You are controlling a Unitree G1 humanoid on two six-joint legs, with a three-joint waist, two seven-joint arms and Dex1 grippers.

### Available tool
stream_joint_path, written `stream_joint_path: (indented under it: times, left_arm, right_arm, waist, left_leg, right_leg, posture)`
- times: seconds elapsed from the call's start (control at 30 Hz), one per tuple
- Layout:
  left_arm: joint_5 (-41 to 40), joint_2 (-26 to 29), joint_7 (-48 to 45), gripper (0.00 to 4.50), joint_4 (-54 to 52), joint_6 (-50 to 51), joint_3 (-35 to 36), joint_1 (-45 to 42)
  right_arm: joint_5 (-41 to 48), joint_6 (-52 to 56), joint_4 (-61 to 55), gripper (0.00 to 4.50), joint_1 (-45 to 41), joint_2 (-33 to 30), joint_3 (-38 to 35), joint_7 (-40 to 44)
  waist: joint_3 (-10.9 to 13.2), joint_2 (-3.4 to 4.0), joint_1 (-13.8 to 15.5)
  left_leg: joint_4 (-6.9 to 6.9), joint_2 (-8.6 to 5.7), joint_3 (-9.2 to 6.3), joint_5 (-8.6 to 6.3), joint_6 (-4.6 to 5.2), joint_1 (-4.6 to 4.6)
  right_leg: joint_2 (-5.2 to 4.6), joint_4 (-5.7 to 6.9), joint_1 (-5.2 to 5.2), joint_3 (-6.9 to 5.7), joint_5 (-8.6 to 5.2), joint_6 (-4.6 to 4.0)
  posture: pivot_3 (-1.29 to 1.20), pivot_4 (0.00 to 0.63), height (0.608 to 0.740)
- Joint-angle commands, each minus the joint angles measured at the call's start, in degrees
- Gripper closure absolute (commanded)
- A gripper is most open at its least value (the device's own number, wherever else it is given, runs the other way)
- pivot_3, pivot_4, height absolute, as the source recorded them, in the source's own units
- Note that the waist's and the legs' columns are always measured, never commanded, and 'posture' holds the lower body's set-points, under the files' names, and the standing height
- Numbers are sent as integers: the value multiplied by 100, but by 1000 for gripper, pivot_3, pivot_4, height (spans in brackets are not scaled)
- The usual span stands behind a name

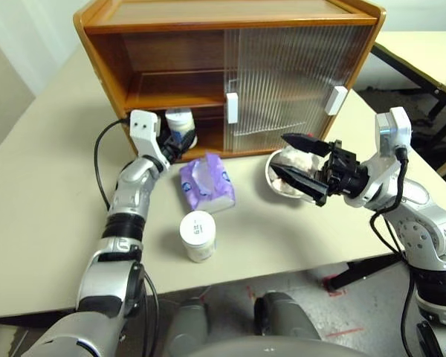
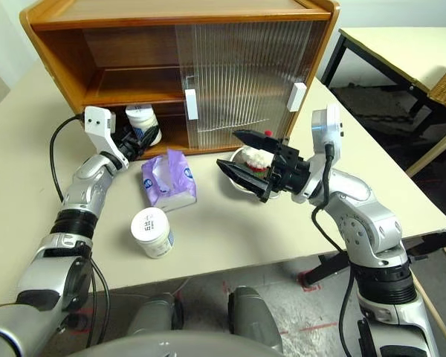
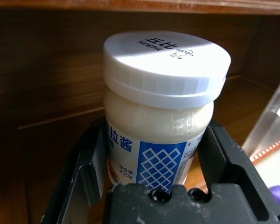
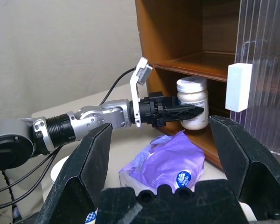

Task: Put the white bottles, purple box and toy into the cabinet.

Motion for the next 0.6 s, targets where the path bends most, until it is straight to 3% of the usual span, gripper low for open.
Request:
stream_joint_path:
  times: [0.03,0.6]
  left_arm:
    - [140,-59,115,1405,384,-251,-20,-223]
    - [368,-132,696,1405,2133,-1148,129,-934]
  right_arm:
    - [2,-59,-102,0,-4,-26,-99,-25]
    - [61,5,-267,0,128,-117,-210,-150]
  waist:
    - [0,0,-3]
    - [-2,-3,-7]
  left_leg:
    - [0,0,1,0,0,0]
    - [2,-2,2,0,-1,-1]
  right_leg:
    - [1,0,0,0,0,0]
    - [4,0,-2,0,3,2]
  posture:
    - [-50,0,740]
    - [-87,0,740]
